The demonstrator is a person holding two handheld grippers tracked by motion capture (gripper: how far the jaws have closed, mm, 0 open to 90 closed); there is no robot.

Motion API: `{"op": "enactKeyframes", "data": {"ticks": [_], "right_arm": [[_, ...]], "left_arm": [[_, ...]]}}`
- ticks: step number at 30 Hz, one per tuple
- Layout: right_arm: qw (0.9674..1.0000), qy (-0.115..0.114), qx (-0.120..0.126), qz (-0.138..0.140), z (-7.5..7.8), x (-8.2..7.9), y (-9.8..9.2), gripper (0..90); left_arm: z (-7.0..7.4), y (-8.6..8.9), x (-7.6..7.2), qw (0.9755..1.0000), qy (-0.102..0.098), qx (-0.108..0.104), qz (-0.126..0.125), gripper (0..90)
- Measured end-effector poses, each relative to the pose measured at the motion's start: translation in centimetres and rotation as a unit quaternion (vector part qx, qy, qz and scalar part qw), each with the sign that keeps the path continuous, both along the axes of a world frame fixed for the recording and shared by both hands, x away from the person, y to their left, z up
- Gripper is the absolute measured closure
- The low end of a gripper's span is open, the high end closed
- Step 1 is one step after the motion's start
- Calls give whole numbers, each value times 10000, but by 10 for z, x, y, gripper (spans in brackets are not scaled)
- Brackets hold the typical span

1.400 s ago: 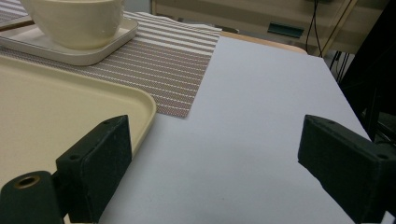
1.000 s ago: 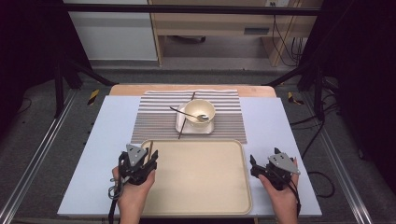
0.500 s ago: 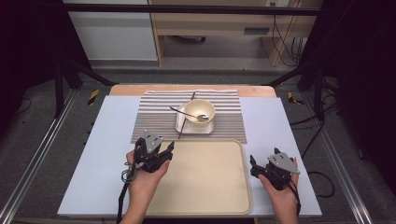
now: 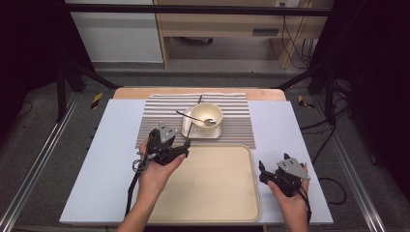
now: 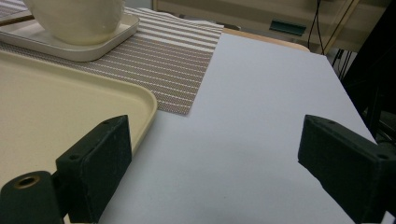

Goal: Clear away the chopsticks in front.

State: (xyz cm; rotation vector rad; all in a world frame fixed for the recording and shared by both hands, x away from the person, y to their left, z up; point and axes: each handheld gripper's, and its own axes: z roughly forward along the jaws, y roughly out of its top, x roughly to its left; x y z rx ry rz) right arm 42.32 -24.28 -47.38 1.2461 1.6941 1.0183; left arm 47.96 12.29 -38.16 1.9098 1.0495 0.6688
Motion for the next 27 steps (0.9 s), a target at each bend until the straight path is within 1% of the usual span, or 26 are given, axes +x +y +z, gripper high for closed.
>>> {"op": "enactKeyframes", "data": {"ticks": [2,3,5,6,7,8,9,10,11,12,14,15,16,17,18,19,20,21,22,24,27], "right_arm": [[10000,-4,-8,3,0,0,0,102],[10000,-2,-17,6,0,0,0,102],[10000,3,-40,16,0,0,0,102],[10000,7,-45,17,0,0,0,102],[10000,12,-44,15,-1,0,1,102],[10000,27,-48,14,-1,1,1,102],[10000,36,-42,17,-1,1,2,102],[10000,36,-57,28,-1,1,2,101],[10000,43,-51,26,-2,1,2,102],[10000,44,-56,29,-2,1,2,102],[10000,46,-73,30,-2,1,2,102],[9999,41,-87,30,-2,1,2,101],[10000,43,-86,27,-2,1,2,102],[10000,47,-74,21,-2,1,2,102],[10000,44,-73,18,-2,1,2,102],[10000,42,-62,24,-2,1,2,102],[10000,40,-56,23,-2,1,1,102],[10000,36,-80,22,-2,1,1,101],[10000,36,-53,18,-2,1,1,102],[10000,28,-58,15,-1,1,0,102],[10000,19,-48,21,-1,1,0,102]], "left_arm": [[0,0,6,9999,-10,-119,-77,271],[0,2,9,9998,32,-76,-161,258],[-3,3,15,9997,19,-97,-232,235],[-5,4,18,9996,-4,-135,-262,214],[-6,5,21,9994,32,-156,-318,203],[-8,5,24,9992,24,-232,-335,203],[-9,6,26,9991,5,-254,-332,205],[-10,7,29,9990,9,-229,-375,206],[-11,6,31,9988,-1,-258,-405,207],[-11,6,33,9988,-6,-219,-433,201],[-12,4,37,9987,-62,-265,-425,190],[-12,4,39,9987,-52,-236,-458,185],[-12,4,40,9986,-67,-206,-481,186],[-13,2,41,9985,-109,-276,-467,190],[-14,1,42,9984,-119,-288,-476,197],[-14,1,44,9983,-110,-251,-515,198],[-15,0,45,9982,-129,-290,-506,199],[-15,-1,47,9983,-117,-258,-516,205],[-16,0,48,9982,-114,-221,-543,213],[-16,-2,50,9981,-122,-237,-549,242],[-15,-2,50,9981,-130,-235,-552,243]]}}
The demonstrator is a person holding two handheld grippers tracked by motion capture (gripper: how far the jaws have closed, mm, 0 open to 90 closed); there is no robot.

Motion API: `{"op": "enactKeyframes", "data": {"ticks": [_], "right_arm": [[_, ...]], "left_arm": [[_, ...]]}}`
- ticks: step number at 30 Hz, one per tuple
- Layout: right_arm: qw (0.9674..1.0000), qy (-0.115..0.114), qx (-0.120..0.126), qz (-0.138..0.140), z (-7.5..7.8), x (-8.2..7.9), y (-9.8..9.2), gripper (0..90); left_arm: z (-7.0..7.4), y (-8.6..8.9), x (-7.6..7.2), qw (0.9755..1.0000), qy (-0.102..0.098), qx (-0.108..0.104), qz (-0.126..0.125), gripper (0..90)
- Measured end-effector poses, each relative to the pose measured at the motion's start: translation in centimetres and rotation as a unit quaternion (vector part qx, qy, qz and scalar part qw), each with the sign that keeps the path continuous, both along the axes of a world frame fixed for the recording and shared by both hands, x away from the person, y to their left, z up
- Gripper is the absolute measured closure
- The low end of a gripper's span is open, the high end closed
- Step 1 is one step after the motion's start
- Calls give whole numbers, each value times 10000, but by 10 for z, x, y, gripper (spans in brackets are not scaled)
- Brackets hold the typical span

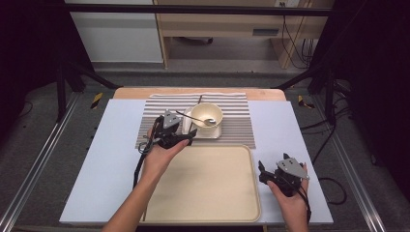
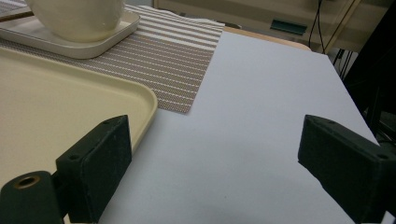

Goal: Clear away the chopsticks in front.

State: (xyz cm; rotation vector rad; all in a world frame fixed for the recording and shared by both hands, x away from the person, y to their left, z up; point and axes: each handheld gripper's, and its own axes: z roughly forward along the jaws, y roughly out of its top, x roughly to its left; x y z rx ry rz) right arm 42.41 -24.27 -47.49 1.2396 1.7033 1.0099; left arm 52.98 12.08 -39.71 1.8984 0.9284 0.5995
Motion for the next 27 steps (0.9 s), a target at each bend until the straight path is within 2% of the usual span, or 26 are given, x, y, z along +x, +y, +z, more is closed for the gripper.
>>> {"op": "enactKeyframes", "data": {"ticks": [6,10,17,21,25,27], "right_arm": [[10000,-44,25,39,1,-1,1,100],[9998,-157,92,124,3,-2,1,96],[9980,-497,216,321,8,-5,2,93],[9957,-762,267,446,12,-8,4,103],[9914,-1098,364,607,18,-12,5,120],[9900,-1140,463,695,20,-14,5,120]], "left_arm": [[0,0,-2,10000,-4,30,9,243],[-1,0,-1,10000,31,63,-3,248],[-4,-2,1,9999,86,106,-24,263],[-7,-3,3,9998,124,135,-28,283],[-10,-5,5,9998,142,164,-35,303],[-11,-5,6,9997,171,144,-27,310]]}}
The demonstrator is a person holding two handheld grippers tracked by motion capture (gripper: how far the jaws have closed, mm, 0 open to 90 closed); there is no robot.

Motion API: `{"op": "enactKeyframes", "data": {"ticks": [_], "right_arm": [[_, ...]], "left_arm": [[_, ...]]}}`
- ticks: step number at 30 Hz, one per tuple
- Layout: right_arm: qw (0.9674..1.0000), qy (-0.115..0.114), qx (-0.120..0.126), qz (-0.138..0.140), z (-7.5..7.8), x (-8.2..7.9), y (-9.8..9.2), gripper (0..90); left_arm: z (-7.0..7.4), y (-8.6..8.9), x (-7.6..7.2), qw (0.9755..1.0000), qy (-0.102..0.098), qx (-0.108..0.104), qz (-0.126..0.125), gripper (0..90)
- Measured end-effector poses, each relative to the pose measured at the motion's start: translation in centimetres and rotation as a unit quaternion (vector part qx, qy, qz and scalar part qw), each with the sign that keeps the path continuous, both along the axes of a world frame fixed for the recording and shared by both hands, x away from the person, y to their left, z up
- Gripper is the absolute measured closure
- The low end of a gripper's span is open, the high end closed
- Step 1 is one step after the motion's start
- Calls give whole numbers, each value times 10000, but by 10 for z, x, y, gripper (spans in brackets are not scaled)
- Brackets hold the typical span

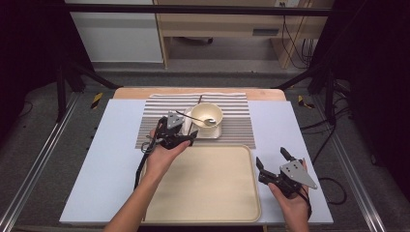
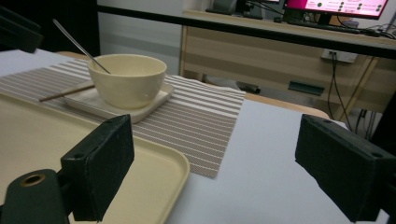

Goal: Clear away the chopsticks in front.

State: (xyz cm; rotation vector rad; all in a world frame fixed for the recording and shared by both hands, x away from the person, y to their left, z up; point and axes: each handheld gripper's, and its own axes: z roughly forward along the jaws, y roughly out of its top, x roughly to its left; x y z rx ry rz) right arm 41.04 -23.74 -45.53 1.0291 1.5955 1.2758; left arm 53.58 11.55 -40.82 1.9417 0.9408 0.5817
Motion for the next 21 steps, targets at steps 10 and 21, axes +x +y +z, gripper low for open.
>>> {"op": "enactKeyframes", "data": {"ticks": [10,21], "right_arm": [[9983,142,325,463,1,0,4,128],[9985,166,245,463,0,0,5,130]], "left_arm": [[-8,1,9,9999,111,91,15,376],[-24,0,31,9989,327,275,217,520]]}}
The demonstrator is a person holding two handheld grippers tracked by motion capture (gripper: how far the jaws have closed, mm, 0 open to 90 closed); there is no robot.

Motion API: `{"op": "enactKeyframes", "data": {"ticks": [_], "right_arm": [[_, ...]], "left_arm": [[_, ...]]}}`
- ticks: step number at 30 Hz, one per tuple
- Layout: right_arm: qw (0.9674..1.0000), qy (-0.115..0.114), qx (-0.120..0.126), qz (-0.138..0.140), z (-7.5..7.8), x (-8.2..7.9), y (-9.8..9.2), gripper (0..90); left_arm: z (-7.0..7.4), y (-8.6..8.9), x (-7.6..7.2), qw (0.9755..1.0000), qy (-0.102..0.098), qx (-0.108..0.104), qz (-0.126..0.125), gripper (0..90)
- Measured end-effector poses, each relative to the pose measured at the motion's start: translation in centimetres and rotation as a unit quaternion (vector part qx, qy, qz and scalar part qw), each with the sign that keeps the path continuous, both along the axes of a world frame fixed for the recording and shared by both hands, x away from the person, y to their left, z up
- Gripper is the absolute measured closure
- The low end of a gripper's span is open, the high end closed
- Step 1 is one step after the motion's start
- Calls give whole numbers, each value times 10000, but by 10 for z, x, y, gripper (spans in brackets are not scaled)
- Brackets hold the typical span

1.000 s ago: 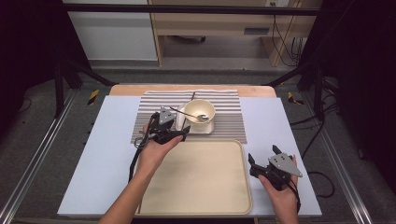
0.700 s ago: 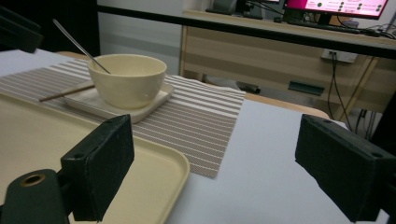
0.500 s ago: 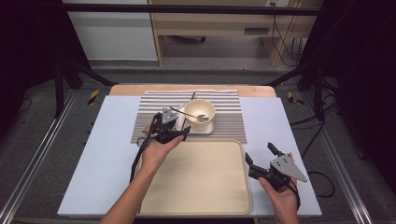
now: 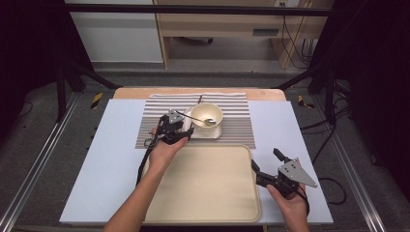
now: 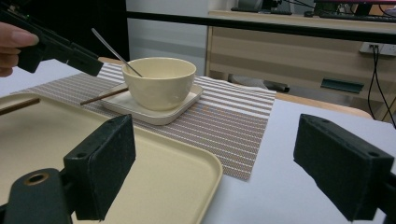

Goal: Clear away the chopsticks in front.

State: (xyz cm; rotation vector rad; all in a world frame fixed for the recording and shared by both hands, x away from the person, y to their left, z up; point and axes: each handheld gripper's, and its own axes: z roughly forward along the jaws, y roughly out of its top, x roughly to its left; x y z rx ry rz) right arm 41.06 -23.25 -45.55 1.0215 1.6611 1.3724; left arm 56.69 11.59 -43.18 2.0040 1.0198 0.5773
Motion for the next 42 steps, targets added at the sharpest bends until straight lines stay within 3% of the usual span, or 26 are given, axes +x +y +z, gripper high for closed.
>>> {"op": "enactKeyframes", "data": {"ticks": [2,12,23,28,34,42], "right_arm": [[10000,25,-4,-15,0,0,0,130],[10000,20,-42,-52,-1,1,-1,130],[10000,56,-33,-59,-1,1,-2,129],[10000,58,-20,-70,-1,1,-3,129],[10000,65,-11,-70,-1,1,-3,129],[9999,67,-9,-78,-1,1,-3,129]], "left_arm": [[-4,-3,4,9999,51,108,14,535],[-20,-5,17,9994,205,202,174,613],[-22,-10,24,9993,263,219,127,644],[-21,-16,25,9991,210,318,171,645],[-26,-16,27,9980,290,487,284,645],[-31,-17,30,9978,365,425,366,666]]}}
